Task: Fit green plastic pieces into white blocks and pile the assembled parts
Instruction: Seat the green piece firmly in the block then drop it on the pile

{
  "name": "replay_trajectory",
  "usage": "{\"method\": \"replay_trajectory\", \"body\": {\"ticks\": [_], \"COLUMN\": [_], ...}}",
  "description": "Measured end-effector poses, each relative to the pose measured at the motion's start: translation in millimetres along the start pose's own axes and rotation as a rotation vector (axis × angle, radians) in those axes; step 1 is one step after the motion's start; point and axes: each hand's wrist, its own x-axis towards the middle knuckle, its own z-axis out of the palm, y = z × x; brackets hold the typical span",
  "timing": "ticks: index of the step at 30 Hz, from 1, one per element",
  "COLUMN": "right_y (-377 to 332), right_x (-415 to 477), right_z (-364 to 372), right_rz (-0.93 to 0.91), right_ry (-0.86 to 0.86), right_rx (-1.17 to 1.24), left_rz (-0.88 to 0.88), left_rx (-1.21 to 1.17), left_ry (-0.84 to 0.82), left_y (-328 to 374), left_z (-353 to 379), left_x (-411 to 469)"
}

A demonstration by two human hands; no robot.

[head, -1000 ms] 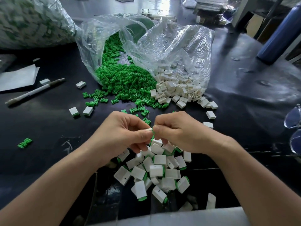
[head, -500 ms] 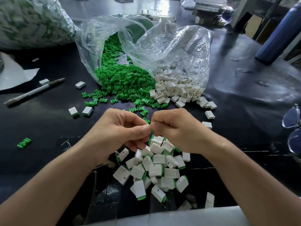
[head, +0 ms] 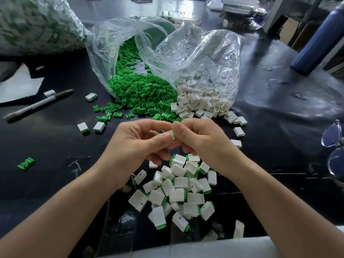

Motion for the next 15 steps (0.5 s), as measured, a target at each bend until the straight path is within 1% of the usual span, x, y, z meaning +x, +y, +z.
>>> {"method": "replay_trajectory", "body": {"ticks": [2, 4, 8, 11, 15], "right_y": [-1.9, -3.7, -3.1, -3.4, -2.9], "right_x": [0.1, 0.1, 0.2, 0.8, 1.6], "right_z": [0.6, 0.4, 1.8, 6.0, 7.0], "right_rz": [0.075, 0.124, 0.156, 0.203, 0.260], "right_ry": [-0.005, -0.004, -0.021, -0.134, -0.305], "right_rx": [0.149, 0.245, 0.249, 0.336, 0.591], "left_rz": [0.033, 0.057, 0.098, 0.131, 0.144], "left_rx": [0.004, 0.002, -0.026, -0.051, -0.070], "left_ry": [0.035, 0.072, 0.095, 0.053, -0.013], "left_y": [-0.7, -2.6, -6.8, -7.6, -6.5], "left_z": [0.0, -0.8, 0.0, 0.4, 1.7], "left_x": [0.4, 2.0, 5.0, 3.4, 1.5]}}
